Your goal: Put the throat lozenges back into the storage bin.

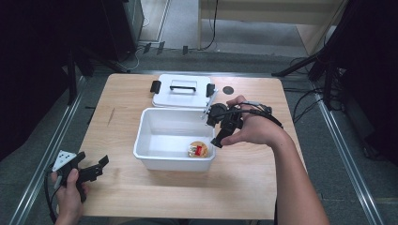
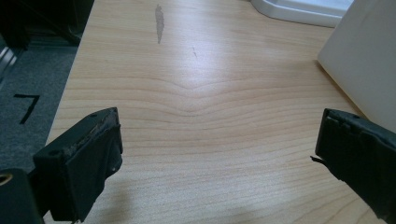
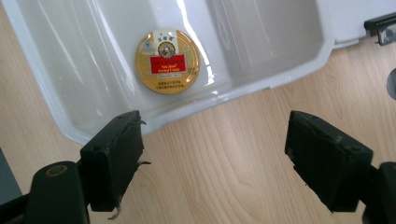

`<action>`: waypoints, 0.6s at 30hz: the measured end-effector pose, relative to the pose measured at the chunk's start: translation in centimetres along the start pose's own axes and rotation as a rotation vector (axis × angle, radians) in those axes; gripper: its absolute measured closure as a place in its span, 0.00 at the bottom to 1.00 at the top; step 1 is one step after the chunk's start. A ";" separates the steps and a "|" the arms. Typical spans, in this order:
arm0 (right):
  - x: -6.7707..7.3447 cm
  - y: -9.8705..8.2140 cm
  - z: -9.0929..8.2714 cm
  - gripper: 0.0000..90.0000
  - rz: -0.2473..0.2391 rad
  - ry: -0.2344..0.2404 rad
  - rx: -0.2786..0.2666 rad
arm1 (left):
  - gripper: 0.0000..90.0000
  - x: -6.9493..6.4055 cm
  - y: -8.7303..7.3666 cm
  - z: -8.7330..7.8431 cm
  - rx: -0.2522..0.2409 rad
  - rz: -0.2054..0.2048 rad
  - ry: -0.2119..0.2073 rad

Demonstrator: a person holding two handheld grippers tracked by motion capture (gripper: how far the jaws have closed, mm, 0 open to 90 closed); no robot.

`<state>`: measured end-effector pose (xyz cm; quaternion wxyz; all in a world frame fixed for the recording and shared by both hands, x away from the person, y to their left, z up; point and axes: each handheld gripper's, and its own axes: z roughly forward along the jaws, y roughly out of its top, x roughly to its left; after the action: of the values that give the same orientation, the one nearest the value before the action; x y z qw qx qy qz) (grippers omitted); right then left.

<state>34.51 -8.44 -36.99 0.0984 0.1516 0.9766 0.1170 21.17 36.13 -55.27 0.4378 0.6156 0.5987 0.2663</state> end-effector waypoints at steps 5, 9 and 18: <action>-0.3 -1.5 0.1 0.22 0.049 0.005 -0.028 | 0.01 0.0 0.0 0.0 0.001 0.002 0.000; -0.7 -3.1 0.3 0.21 0.093 0.000 -0.051 | 0.01 0.0 0.0 0.0 0.002 0.003 0.001; -1.3 -6.0 1.2 0.17 0.241 -0.046 -0.116 | 0.01 0.0 0.0 0.0 0.002 0.001 0.002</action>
<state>34.37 -14.21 -39.48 0.1146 0.2644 0.9403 0.1809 21.14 36.11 -55.26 0.4365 0.6160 0.5990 0.2667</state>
